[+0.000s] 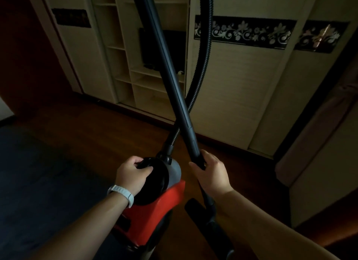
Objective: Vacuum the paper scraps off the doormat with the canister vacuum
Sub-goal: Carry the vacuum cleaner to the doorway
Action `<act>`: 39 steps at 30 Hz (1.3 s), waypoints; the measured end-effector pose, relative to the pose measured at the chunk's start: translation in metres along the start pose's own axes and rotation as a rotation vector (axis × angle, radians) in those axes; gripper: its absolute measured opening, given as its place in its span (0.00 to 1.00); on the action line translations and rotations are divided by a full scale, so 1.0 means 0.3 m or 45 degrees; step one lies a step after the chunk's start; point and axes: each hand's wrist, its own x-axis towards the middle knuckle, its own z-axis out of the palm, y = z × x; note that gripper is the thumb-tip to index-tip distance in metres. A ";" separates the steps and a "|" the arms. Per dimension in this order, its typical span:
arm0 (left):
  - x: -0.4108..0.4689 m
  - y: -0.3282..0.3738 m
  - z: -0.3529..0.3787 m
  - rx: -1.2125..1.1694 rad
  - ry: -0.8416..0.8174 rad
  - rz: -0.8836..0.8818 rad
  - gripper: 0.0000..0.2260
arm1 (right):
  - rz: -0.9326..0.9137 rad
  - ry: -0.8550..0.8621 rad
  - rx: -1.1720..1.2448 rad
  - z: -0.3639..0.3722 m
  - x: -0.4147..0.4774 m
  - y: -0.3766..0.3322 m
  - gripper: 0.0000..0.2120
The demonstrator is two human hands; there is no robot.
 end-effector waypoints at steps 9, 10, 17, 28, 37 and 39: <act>0.443 0.047 0.192 -0.003 -0.145 0.006 0.10 | 0.105 0.032 -0.067 0.101 0.403 0.141 0.15; 0.498 0.057 0.206 -0.011 -0.158 0.011 0.11 | 0.114 0.039 -0.073 0.108 0.456 0.147 0.14; 0.864 0.165 0.275 -0.024 -0.192 0.087 0.11 | 0.175 0.098 -0.034 0.138 0.791 0.156 0.07; 1.281 0.264 0.340 -0.020 -0.133 0.118 0.10 | 0.143 0.060 0.001 0.251 1.265 0.214 0.08; 1.643 0.269 0.485 -0.021 -0.009 -0.053 0.11 | 0.078 -0.184 0.204 0.414 1.750 0.355 0.12; 1.738 0.284 0.511 -0.043 0.079 -0.154 0.13 | 0.055 -0.218 0.202 0.446 1.884 0.383 0.15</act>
